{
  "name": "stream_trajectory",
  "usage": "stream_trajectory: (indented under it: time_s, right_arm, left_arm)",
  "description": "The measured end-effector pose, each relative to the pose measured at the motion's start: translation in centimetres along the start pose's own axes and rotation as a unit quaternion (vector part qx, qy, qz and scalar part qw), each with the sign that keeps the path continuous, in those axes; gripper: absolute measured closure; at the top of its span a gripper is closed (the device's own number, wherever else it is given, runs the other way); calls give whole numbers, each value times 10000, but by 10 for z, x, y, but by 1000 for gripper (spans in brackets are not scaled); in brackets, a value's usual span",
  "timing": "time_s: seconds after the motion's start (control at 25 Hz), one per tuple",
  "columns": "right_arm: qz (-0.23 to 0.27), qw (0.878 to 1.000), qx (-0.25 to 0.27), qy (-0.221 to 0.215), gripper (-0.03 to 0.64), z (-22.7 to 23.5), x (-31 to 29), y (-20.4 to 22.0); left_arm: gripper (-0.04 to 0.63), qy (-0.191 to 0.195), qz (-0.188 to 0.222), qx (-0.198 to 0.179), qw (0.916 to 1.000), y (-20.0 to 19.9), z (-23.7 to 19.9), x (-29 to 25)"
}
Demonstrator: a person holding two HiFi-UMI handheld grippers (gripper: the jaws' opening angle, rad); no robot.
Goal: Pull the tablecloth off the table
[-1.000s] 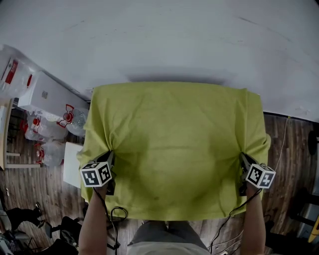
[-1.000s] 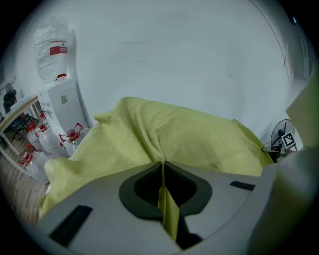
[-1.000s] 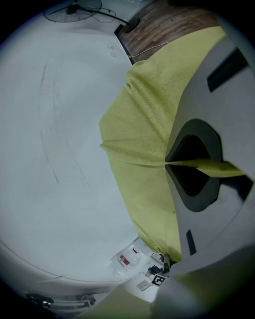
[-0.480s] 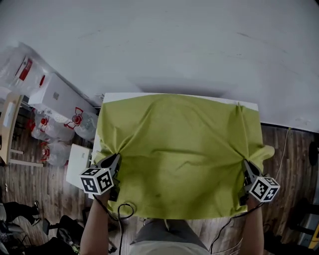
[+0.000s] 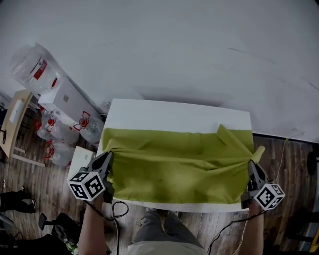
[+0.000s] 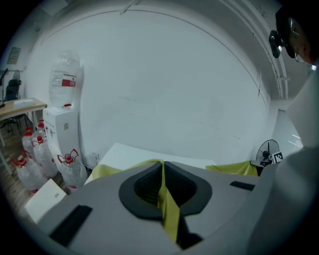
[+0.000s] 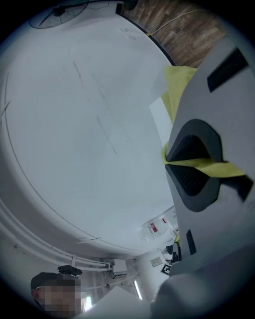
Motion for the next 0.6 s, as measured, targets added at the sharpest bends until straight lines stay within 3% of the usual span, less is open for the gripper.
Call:
stream_trajectory:
  time_s: [0.2, 0.6]
  right_arm:
    - [477, 9984, 310, -65, 586, -26, 36, -36]
    - [1227, 9884, 886, -141, 586, -89, 88, -84]
  left_arm:
    - [568, -55, 465, 82, 9989, -28, -5, 41]
    - [568, -1, 1314, -116, 9913, -80, -3, 104]
Point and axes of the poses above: the fingertips, and each gripper's own axes: x backward along the fingers, z to its right, y out of its underside, the point moved 6 cm from there along x, backward along the fingers, and after that the axes turned 14 degrees about -y, right-handed, at the moved point
